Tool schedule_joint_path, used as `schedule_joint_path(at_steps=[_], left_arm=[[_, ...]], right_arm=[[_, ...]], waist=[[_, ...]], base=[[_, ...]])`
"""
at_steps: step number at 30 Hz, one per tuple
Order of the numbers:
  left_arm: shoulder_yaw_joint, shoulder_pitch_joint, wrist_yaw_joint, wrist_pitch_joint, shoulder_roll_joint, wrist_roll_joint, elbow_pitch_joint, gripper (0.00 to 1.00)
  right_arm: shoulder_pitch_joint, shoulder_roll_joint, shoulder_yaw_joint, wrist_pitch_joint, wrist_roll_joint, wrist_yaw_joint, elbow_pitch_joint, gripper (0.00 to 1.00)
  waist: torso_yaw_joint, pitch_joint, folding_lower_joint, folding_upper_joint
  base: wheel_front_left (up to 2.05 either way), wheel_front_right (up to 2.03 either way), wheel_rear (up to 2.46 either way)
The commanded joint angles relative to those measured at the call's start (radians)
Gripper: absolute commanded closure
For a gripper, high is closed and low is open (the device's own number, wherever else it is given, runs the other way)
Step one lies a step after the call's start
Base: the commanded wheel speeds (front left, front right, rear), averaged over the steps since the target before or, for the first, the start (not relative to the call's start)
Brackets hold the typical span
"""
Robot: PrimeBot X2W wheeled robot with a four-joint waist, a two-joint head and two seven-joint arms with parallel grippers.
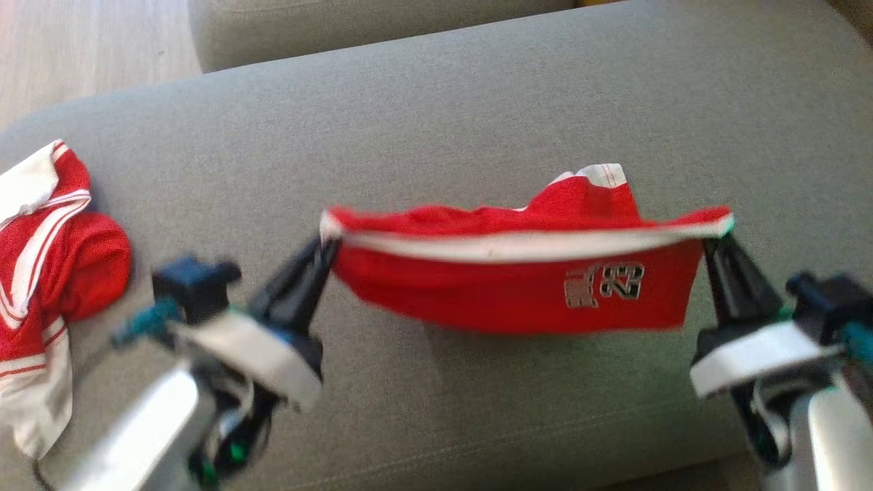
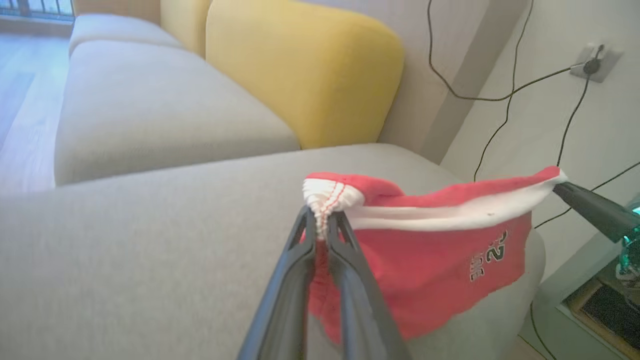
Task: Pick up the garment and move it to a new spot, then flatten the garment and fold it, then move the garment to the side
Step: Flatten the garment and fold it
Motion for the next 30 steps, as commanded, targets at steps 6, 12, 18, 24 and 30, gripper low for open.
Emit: schedule_joint_path(at_steps=[6, 12, 18, 24, 30], left_arm=[[0.068, -0.354, -0.079, 0.1, 0.035, 0.015, 0.006, 1.0], [0.079, -0.723, -0.151, 0.109, -0.038, 0.043, 0.223, 1.0], [0.063, -1.077, -0.18, -0.034, -0.1, 0.132, 0.489, 1.0], [0.071, -1.3, -0.184, -0.167, -0.107, 0.231, 0.646, 1.0], [0.172, -1.226, -0.187, -0.179, -0.107, 0.312, 0.5, 1.0]], right_arm=[[-0.342, -0.007, 0.01, 0.107, 0.013, 0.0, 0.017, 1.0], [-0.724, -0.068, 0.02, 0.113, 0.019, 0.0, 0.246, 1.0], [-1.091, -0.095, 0.037, 0.014, -0.028, 0.0, 0.466, 1.0], [-1.308, -0.104, 0.013, -0.111, -0.091, 0.0, 0.581, 1.0], [-1.31, -0.121, -0.001, -0.17, -0.123, 0.0, 0.577, 1.0]], waist=[[-0.01, 0.033, 0.0001, 0.0], [0.001, 0.168, 0.0001, 0.0], [-0.001, 0.314, 0.0001, 0.0], [0.005, 0.406, 0.0001, 0.0], [0.042, 0.459, 0.0001, 0.0]], base=[[0.0, 0.0, 0.0], [0.0, 0.0, 0.0], [0.0, 0.0, 0.0], [0.0, 0.0, 0.0], [0.0, 0.0, 0.0]])
